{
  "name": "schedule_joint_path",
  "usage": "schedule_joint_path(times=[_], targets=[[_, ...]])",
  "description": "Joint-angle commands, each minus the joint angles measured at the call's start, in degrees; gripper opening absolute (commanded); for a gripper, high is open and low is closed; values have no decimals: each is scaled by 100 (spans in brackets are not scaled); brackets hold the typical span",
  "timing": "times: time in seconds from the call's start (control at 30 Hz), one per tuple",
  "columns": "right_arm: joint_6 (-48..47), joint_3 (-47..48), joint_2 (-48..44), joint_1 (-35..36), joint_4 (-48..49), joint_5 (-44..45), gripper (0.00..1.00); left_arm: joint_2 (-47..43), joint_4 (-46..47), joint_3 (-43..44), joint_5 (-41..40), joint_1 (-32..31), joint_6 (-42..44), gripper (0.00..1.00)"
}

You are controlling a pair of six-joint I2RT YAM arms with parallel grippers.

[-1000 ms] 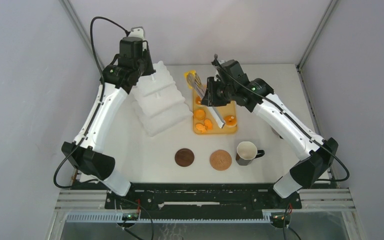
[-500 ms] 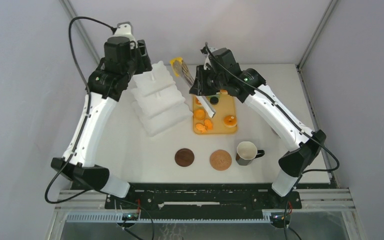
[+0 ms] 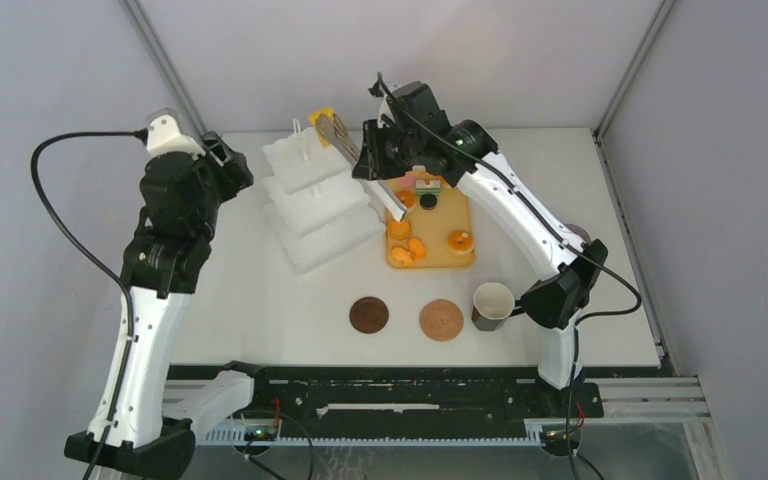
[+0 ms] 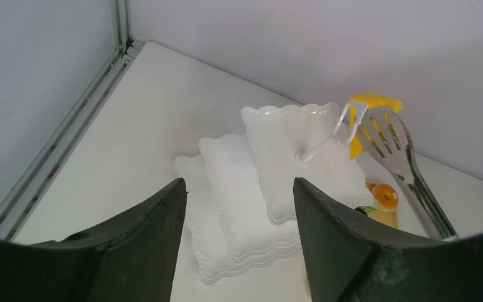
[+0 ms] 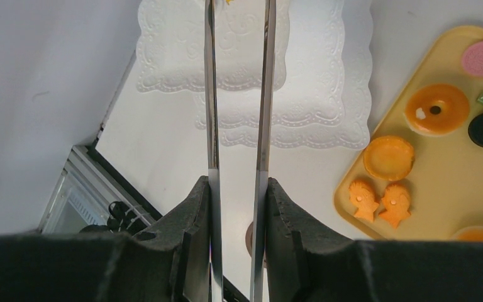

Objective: Serve the afternoon tea

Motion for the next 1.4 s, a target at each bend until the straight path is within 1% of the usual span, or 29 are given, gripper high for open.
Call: schedule_joint_path(times=[0.0,0.17,0.33,0.47,0.53,0.6,0.7,0.8,0.93,1.37], targets=[[-126,397,89,64,124,-157,7,-339,532,-544,-26,99,-385,68],[-147,463,235,74,76,-214,7,-540,481,-816,-100,180,-390,68],[-138,525,348,103,-11,-240,8,-608,470,-882,-86,208,-383,68],[-222,671,433,213,-192,59,10,-601,479,-881,-83,213,-374,68],[-238,749,476,253,-272,83,14,-586,491,-889,-83,225,-373,68],[-249,767,496,273,-297,70,24,-567,494,-889,-74,219,-373,68],[-247,774,489,293,-297,89,34,-571,494,-889,-67,225,-373,68],[-229,777,458,293,-278,100,41,-569,494,-883,-64,225,-358,68],[-220,785,408,293,-246,125,44,-558,501,-873,-57,235,-347,68],[-200,763,214,297,-202,119,49,-568,522,-900,13,236,-357,68]])
